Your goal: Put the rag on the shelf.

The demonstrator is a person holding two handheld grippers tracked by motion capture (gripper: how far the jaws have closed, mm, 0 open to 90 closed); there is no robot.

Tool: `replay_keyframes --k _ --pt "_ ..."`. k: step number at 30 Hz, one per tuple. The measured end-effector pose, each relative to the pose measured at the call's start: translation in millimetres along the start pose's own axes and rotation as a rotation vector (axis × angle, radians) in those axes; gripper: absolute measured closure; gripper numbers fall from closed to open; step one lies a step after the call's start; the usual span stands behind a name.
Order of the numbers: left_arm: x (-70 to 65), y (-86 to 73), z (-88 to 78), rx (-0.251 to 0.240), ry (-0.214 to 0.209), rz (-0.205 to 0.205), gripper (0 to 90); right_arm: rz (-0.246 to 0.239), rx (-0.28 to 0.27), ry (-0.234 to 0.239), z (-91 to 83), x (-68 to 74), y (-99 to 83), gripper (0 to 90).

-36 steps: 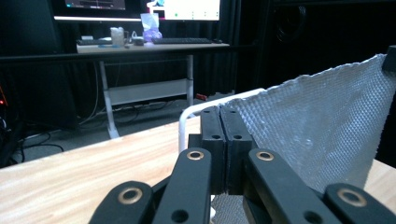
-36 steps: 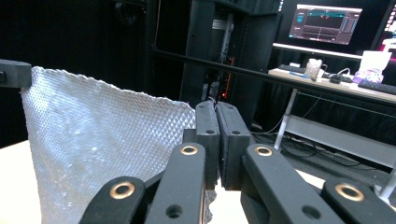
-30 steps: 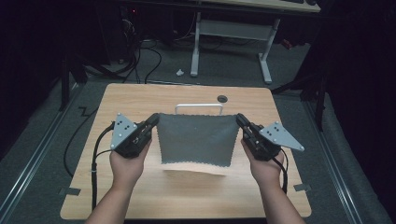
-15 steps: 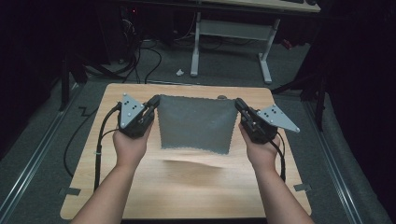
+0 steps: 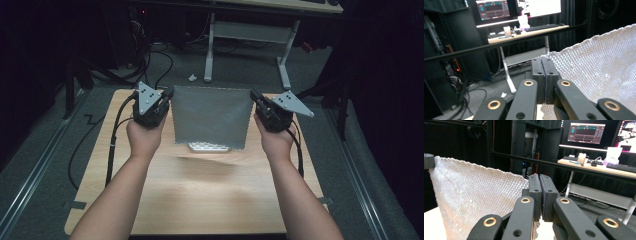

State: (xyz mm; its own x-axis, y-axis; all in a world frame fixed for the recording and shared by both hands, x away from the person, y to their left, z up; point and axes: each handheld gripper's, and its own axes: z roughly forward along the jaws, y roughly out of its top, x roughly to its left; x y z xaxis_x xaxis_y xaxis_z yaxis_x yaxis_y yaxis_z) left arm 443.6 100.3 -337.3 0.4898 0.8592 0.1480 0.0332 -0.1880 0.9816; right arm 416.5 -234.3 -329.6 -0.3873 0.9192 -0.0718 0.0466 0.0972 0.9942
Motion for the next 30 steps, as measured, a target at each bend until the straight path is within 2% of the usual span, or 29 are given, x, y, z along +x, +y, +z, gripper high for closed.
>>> replay_keyframes --k 5,6,9,12,13,14,15,17,19,20,23,27,30 --pt "6.9 2.8 14.7 0.014 0.005 -0.040 89.6 0.008 0.002 -0.009 15.8 -7.5 6.9 89.5" --pt "11.2 4.1 22.7 0.036 0.010 -0.064 89.5 0.019 -0.003 -0.009 17.5 -7.8 7.1 89.5" --pt "14.4 6.0 32.6 0.063 0.030 -0.058 89.6 -0.001 0.008 -0.019 24.8 -6.5 6.8 89.5" --pt "15.9 5.2 39.2 0.083 0.031 -0.058 89.6 0.005 0.031 -0.022 33.7 -9.8 4.7 89.6" --pt "16.8 2.7 45.5 0.109 0.026 -0.060 89.6 -0.001 0.043 -0.020 37.0 -12.1 3.5 89.6" --pt "16.8 2.7 45.5 0.109 0.026 -0.060 89.6 0.001 0.056 -0.021 40.1 -14.1 2.1 89.7" --pt "17.5 -0.3 51.1 0.141 0.014 -0.052 89.6 -0.002 0.067 -0.019 43.1 -16.7 0.4 89.7" --pt "17.1 -2.0 53.6 0.152 0.010 -0.041 89.7 -0.003 0.080 -0.016 46.2 -19.3 -1.5 89.7" --pt "15.7 -9.0 60.2 0.191 0.003 -0.019 89.7 0.004 0.110 -0.016 54.5 -24.8 -8.6 89.7" --pt "15.8 -12.1 62.5 0.206 -0.003 -0.017 89.6 -0.008 0.123 -0.018 57.1 -26.0 -11.0 89.7" --pt "16.4 -22.2 67.3 0.239 -0.011 -0.026 89.6 -0.031 0.155 -0.016 64.2 -27.9 -19.3 89.7" --pt "16.2 -37.7 73.1 0.300 -0.052 -0.045 89.6 -0.049 0.200 -0.005 70.3 -29.5 -31.3 89.7" --pt "13.8 -43.0 74.7 0.325 -0.062 -0.028 89.6 -0.042 0.220 0.004 71.4 -31.5 -38.6 89.7"
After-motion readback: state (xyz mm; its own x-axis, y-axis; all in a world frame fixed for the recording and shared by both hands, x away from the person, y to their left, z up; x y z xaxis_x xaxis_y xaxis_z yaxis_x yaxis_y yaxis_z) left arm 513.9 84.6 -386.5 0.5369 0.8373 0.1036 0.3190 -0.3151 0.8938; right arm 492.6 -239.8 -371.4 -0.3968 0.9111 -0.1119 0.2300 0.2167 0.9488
